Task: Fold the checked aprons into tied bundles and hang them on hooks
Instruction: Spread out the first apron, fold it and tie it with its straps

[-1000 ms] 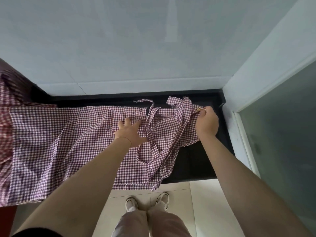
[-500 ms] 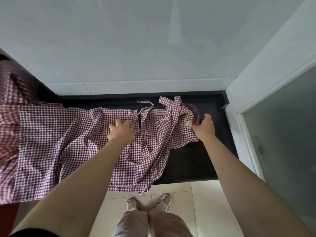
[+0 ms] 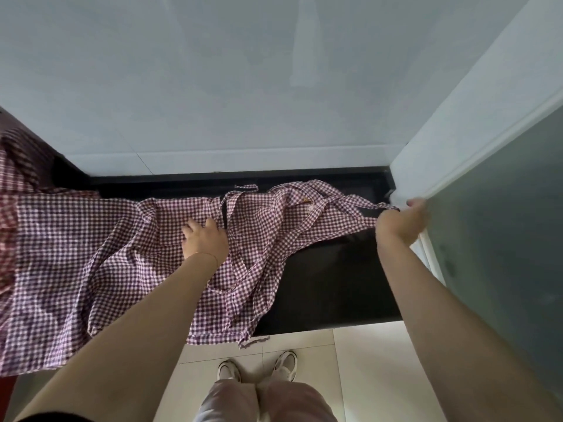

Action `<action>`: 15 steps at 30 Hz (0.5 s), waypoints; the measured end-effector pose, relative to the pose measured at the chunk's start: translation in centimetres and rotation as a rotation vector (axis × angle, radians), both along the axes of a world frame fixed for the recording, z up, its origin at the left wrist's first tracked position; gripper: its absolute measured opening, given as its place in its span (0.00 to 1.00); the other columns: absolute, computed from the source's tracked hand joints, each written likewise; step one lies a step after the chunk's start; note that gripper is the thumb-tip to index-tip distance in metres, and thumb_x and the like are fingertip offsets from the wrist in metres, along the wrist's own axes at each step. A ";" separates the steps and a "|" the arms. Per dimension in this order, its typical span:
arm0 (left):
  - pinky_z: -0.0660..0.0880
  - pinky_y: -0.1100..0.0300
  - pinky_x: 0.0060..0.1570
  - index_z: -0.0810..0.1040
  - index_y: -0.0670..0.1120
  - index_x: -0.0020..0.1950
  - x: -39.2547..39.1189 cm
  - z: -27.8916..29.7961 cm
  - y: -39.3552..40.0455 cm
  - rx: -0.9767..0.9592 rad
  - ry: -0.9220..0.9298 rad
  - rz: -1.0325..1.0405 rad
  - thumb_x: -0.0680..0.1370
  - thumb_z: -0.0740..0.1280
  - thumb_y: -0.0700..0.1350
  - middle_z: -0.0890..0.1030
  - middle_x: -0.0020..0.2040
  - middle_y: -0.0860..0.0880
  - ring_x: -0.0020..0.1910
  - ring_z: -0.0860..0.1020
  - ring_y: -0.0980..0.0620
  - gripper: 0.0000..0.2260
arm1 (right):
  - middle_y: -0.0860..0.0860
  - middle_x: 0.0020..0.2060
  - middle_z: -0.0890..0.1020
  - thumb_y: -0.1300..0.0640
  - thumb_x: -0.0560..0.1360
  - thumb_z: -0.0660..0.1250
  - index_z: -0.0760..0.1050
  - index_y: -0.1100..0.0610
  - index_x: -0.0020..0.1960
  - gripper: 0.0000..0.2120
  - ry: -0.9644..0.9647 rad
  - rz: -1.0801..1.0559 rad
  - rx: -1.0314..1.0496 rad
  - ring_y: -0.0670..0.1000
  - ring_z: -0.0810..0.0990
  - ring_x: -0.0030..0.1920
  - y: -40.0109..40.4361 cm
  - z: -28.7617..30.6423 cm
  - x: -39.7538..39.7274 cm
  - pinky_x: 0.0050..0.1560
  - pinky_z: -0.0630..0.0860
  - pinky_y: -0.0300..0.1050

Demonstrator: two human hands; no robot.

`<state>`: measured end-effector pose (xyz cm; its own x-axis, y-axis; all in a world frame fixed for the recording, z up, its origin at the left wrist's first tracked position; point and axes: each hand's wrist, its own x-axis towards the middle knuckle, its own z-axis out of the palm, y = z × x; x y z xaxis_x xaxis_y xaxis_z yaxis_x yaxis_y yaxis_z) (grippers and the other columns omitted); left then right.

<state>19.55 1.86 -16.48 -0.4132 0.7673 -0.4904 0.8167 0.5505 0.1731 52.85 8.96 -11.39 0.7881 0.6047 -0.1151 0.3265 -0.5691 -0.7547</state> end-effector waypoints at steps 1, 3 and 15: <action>0.69 0.37 0.66 0.70 0.43 0.66 -0.2 -0.4 0.4 -0.002 0.003 -0.007 0.81 0.45 0.53 0.62 0.74 0.36 0.71 0.62 0.32 0.23 | 0.57 0.66 0.74 0.69 0.76 0.64 0.70 0.59 0.68 0.21 -0.081 0.071 -0.042 0.58 0.76 0.64 0.1 0.2 -0.3 0.58 0.73 0.48; 0.71 0.37 0.64 0.70 0.43 0.65 -0.6 -0.8 1.0 -0.001 -0.009 0.003 0.82 0.48 0.51 0.63 0.74 0.40 0.70 0.64 0.33 0.20 | 0.57 0.67 0.73 0.66 0.75 0.67 0.69 0.59 0.69 0.23 -0.185 0.246 -0.090 0.59 0.74 0.65 0.3 0.4 -1.6 0.63 0.71 0.52; 0.73 0.39 0.63 0.60 0.44 0.77 0.0 0.5 0.8 0.001 -0.028 -0.064 0.83 0.53 0.48 0.62 0.76 0.45 0.73 0.60 0.31 0.22 | 0.55 0.68 0.76 0.45 0.78 0.68 0.70 0.57 0.72 0.27 0.003 0.994 -0.428 0.55 0.77 0.63 1.7 -1.5 -6.6 0.58 0.73 0.48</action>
<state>19.52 2.65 -16.02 -0.3494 0.7921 -0.5005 0.8452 0.4970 0.1964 46.22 10.61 -12.87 -0.0338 0.8822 -0.4697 0.7860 -0.2667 -0.5577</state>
